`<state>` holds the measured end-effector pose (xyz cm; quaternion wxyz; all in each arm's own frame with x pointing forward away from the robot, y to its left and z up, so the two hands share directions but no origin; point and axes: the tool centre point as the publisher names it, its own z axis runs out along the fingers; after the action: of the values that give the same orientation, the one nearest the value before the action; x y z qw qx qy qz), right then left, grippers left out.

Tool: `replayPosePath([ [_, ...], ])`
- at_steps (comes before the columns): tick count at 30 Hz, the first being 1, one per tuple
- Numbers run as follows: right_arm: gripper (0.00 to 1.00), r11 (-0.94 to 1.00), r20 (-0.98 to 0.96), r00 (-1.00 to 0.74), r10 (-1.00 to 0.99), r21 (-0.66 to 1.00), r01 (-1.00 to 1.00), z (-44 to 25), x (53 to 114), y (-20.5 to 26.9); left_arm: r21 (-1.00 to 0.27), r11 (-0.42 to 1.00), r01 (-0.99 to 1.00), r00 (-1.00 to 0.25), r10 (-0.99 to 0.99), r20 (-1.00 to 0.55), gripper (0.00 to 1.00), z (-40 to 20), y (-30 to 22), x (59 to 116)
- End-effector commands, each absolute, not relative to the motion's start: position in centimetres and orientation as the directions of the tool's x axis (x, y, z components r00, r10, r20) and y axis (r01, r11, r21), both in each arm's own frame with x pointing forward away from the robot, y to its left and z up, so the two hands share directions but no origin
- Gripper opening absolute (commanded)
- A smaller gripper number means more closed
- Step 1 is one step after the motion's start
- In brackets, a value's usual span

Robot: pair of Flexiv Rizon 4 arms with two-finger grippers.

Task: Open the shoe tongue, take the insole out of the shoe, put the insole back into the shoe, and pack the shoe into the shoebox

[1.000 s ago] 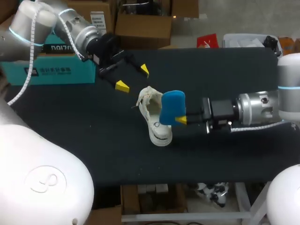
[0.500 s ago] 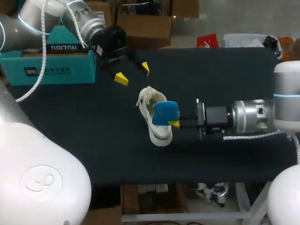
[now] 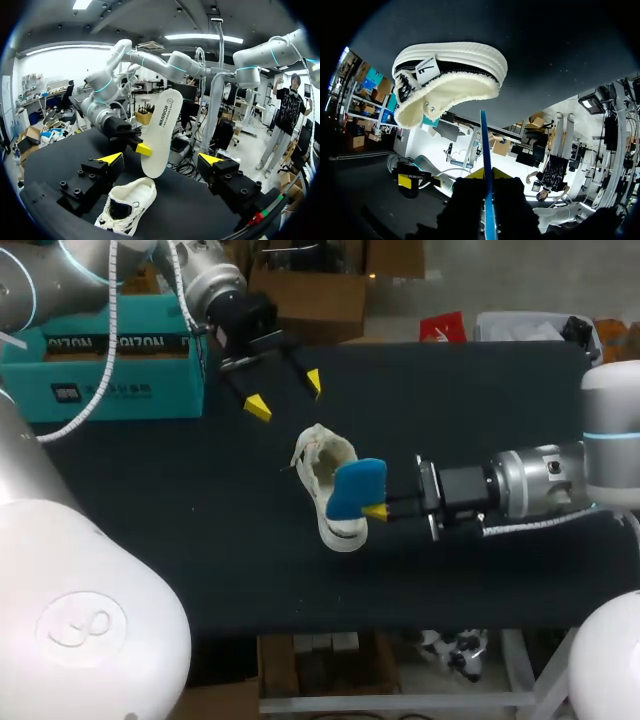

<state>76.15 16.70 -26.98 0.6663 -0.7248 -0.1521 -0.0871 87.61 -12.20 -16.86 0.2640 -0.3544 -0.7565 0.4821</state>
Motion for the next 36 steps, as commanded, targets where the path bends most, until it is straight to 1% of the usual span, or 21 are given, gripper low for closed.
replayPosePath([
  [1,0.0,-0.034,0.322,0.938,0.128,-0.944,0.329,-27.7,76.8,16.7,-0.922,0.243,0.301,-0.531,0.846,0.05,1.0,-16.9,-12.0,88.7],
  [6,0.0,-0.024,0.302,0.944,0.132,-0.951,0.307,-27.8,76.5,16.9,-0.919,0.236,0.314,-0.485,0.873,0.059,1.0,-17.9,-12.2,88.7],
  [11,0.0,-0.028,0.281,0.948,0.147,-0.957,0.288,-27.5,76.3,17.3,-0.897,0.262,0.355,-0.445,0.891,0.084,1.0,-18.6,-13.3,88.5],
  [16,0.0,-0.043,0.326,0.932,0.162,-0.941,0.336,-27.2,76.4,17.6,-0.889,0.264,0.374,-0.43,0.899,0.087,1.0,-19.0,-13.7,88.6],
  [25,0.0,-0.038,0.331,0.929,0.165,-0.939,0.341,-27.0,76.5,17.6,-0.888,0.257,0.381,-0.422,0.903,0.08,1.0,-19.7,-13.7,89.0],
  [28,0.0,-0.039,0.318,0.934,0.165,-0.944,0.328,-26.9,76.5,17.7,-0.895,0.256,0.365,-0.464,0.883,0.064,1.0,-19.6,-13.7,89.4],
  [36,0.0,-0.039,0.318,0.934,0.165,-0.944,0.328,-26.9,76.5,17.7,-0.897,0.256,0.361,-0.461,0.885,0.067,1.0,-19.5,-13.5,89.5],
])
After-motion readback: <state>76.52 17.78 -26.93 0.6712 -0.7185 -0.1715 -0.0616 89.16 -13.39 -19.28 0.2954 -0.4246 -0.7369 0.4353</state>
